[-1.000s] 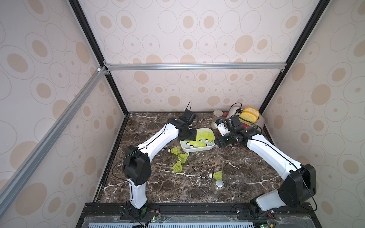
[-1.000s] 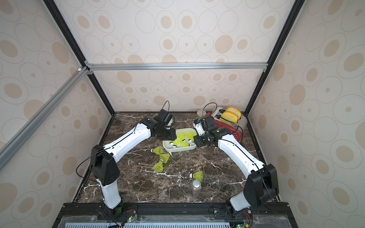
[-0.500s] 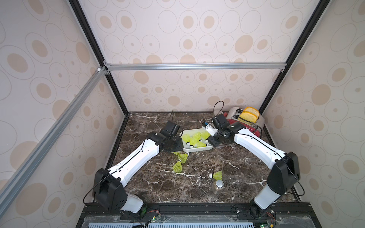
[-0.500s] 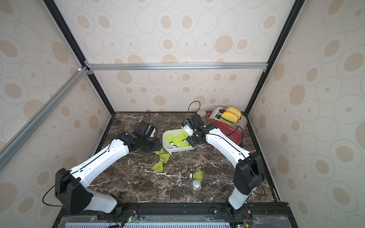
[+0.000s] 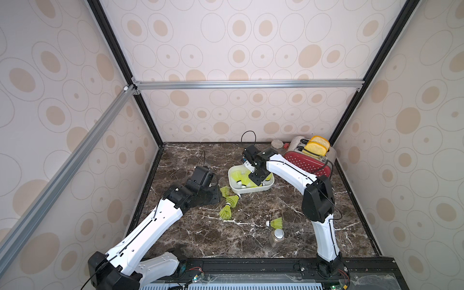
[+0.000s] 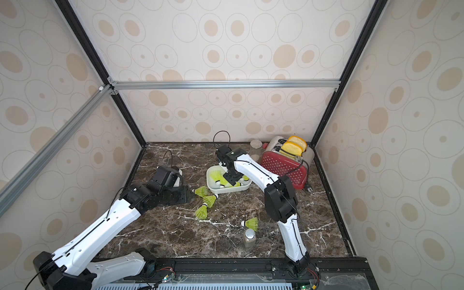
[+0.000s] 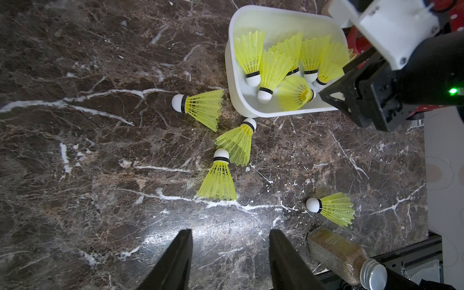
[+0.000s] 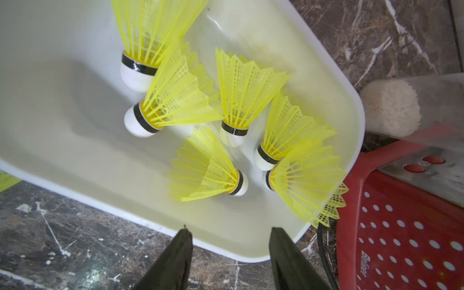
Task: Put the shuttlecocks into the storage box
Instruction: Adjust the shuttlecock in the storage box.
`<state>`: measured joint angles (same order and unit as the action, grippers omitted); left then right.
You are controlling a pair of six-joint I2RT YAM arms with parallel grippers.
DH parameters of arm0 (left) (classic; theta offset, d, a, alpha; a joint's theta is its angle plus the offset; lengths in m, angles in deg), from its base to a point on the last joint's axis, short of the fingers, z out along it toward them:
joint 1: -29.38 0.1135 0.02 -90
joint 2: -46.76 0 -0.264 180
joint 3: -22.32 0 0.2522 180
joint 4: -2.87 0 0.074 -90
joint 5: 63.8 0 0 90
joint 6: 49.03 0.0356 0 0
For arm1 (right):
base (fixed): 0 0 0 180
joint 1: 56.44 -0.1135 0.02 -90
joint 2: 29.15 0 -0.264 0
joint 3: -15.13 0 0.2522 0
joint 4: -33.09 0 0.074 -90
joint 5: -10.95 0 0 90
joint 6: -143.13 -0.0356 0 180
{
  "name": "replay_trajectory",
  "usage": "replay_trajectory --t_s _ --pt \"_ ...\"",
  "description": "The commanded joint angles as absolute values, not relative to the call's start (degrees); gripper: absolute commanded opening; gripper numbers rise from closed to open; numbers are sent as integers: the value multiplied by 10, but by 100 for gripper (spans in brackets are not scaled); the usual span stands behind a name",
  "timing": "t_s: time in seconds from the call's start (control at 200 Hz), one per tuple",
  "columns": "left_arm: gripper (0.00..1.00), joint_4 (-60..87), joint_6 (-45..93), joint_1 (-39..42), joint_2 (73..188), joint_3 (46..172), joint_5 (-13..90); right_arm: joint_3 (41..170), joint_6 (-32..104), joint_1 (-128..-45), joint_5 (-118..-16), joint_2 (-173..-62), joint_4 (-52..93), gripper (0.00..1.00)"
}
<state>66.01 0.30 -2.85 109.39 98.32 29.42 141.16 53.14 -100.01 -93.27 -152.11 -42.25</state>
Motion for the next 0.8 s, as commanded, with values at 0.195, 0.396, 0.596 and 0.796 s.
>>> replay_trajectory --t_s 0.195,0.396,0.596,0.796 --pt "52 693 13 -27 1019 951 283 1464 522 -1016 -944 -1561 -461 56" --pt "51 703 10 -27 992 932 281 1511 498 -1018 -932 -1604 -500 53" --pt "51 705 7 -27 976 931 282 1524 466 -1016 -928 -1618 -520 41" --pt "50 702 0 -27 971 929 284 1531 447 -1012 -920 -1634 -525 33"
